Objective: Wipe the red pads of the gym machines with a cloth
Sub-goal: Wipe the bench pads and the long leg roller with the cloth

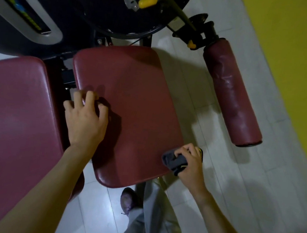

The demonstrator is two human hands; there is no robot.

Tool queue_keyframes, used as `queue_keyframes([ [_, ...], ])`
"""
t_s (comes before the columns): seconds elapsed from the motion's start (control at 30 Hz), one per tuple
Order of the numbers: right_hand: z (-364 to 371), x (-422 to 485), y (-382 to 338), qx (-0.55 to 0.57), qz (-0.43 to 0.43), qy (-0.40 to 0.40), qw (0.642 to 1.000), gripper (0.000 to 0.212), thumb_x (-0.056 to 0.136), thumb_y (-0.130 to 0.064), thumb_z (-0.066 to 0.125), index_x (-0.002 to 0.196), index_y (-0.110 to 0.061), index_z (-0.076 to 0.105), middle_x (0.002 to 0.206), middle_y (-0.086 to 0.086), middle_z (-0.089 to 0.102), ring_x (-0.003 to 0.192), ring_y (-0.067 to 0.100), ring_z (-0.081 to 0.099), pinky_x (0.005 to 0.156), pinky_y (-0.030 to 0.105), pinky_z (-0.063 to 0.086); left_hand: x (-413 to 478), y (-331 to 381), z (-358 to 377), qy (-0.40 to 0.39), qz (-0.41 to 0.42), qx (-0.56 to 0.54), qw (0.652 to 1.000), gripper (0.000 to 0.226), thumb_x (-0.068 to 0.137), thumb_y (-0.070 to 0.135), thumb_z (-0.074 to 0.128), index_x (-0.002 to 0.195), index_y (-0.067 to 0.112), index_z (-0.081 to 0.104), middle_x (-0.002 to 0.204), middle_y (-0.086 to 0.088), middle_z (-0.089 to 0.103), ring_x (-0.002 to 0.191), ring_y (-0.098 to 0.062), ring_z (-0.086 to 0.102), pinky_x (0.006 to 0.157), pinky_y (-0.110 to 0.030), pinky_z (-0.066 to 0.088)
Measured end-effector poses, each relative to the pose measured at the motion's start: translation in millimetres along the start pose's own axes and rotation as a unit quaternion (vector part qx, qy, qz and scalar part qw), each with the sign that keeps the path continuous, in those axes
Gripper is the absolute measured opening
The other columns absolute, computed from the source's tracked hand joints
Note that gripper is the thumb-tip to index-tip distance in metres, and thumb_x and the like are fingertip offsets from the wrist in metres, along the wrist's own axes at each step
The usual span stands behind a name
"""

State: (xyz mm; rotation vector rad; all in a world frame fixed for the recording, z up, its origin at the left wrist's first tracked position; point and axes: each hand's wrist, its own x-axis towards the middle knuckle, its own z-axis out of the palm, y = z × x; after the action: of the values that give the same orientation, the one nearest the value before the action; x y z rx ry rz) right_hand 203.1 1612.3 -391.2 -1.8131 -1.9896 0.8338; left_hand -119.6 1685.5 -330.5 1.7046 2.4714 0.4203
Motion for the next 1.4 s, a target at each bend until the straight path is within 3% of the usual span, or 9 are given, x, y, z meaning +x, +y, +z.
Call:
queue_keyframes([
  [0.13,5.5,32.4,-13.3,0.006,0.03,0.014,0.999,0.051,0.055,0.015,0.063,0.084,-0.027,0.056,0.097,-0.012,0.046,0.088,0.019,0.045,0.07,0.046,0.047,-3.0,4.8,-3.2,0.012,-0.016,-0.041,0.999,0.028,0.098,0.029,0.043,0.114,0.011,0.058,0.125,-0.017,0.052,0.099,-0.035,0.047,0.091,-0.047,0.036],
  [0.43,22.8,231.2,-82.8,0.006,-0.043,0.049,0.998,0.04,0.065,0.003,0.067,0.088,-0.027,0.059,0.095,-0.007,0.048,0.09,0.021,0.046,0.074,0.044,0.043,-0.8,10.2,-6.2,0.007,-0.056,-0.08,0.995,0.027,0.095,0.027,0.046,0.109,0.012,0.062,0.12,-0.013,0.051,0.095,-0.03,0.044,0.091,-0.042,0.033],
  [0.6,36.0,326.4,-107.1,0.028,-0.024,0.073,0.997,0.043,0.067,0.003,0.059,0.106,-0.015,0.068,0.108,0.012,0.057,0.105,0.038,0.052,0.087,0.055,0.049,-1.2,15.1,-11.7,0.004,-0.079,-0.102,0.992,0.031,0.094,0.031,0.045,0.112,0.014,0.063,0.122,-0.007,0.05,0.097,-0.022,0.036,0.09,-0.037,0.034],
  [0.8,47.2,318.7,-106.1,0.086,-0.002,0.075,0.994,0.058,0.075,0.013,0.048,0.123,-0.016,0.065,0.122,0.01,0.051,0.111,0.032,0.052,0.095,0.048,0.051,1.6,11.5,-14.4,-0.037,-0.111,-0.115,0.986,0.035,0.093,0.036,0.045,0.118,0.02,0.063,0.126,0.001,0.049,0.102,-0.024,0.04,0.088,-0.045,0.046],
  [0.97,37.1,253.2,-109.3,0.066,-0.175,0.055,0.981,0.043,0.088,-0.01,0.049,0.124,-0.016,0.073,0.133,0.001,0.066,0.125,0.022,0.059,0.102,0.037,0.046,-0.2,5.4,-17.7,-0.026,-0.101,-0.11,0.988,0.036,0.093,0.036,0.05,0.118,0.016,0.067,0.121,0.001,0.051,0.094,-0.022,0.043,0.08,-0.042,0.049],
  [1.07,33.6,253.9,-141.3,0.065,-0.271,0.047,0.959,0.038,0.093,-0.024,0.055,0.128,-0.02,0.071,0.128,-0.007,0.069,0.118,0.014,0.064,0.094,0.036,0.043,5.3,5.5,-27.1,-0.06,-0.066,-0.119,0.989,0.029,0.092,0.039,0.054,0.112,0.024,0.07,0.119,0.006,0.052,0.093,-0.02,0.043,0.079,-0.04,0.049],
  [1.27,68.9,303.3,-252.2,0.025,-0.383,-0.11,0.917,0.045,0.084,-0.011,0.066,0.127,-0.024,0.07,0.135,-0.009,0.065,0.131,0.015,0.056,0.101,0.042,0.043,-17.6,-17.4,-58.3,-0.1,-0.05,-0.156,0.981,0.031,0.097,0.044,0.049,0.114,0.032,0.071,0.13,0.012,0.053,0.106,-0.013,0.058,0.074,-0.031,0.055],
  [1.33,76.3,312.8,-283.1,-0.04,-0.42,-0.171,0.89,0.045,0.08,-0.021,0.065,0.124,-0.026,0.07,0.136,-0.01,0.065,0.136,0.015,0.053,0.103,0.038,0.039,-34.2,-23.3,-68.4,-0.089,-0.077,-0.167,0.979,0.03,0.098,0.043,0.047,0.114,0.031,0.069,0.125,0.014,0.054,0.105,-0.009,0.059,0.071,-0.027,0.055],
  [1.4,82.2,314.0,-303.1,-0.152,-0.477,-0.183,0.846,0.035,0.078,-0.044,0.059,0.107,-0.029,0.072,0.118,-0.012,0.072,0.128,0.016,0.058,0.102,0.041,0.042,-52.2,-28.4,-77.7,-0.08,-0.114,-0.174,0.975,0.029,0.099,0.044,0.045,0.113,0.034,0.068,0.123,0.018,0.053,0.104,-0.003,0.058,0.069,-0.027,0.055],
])
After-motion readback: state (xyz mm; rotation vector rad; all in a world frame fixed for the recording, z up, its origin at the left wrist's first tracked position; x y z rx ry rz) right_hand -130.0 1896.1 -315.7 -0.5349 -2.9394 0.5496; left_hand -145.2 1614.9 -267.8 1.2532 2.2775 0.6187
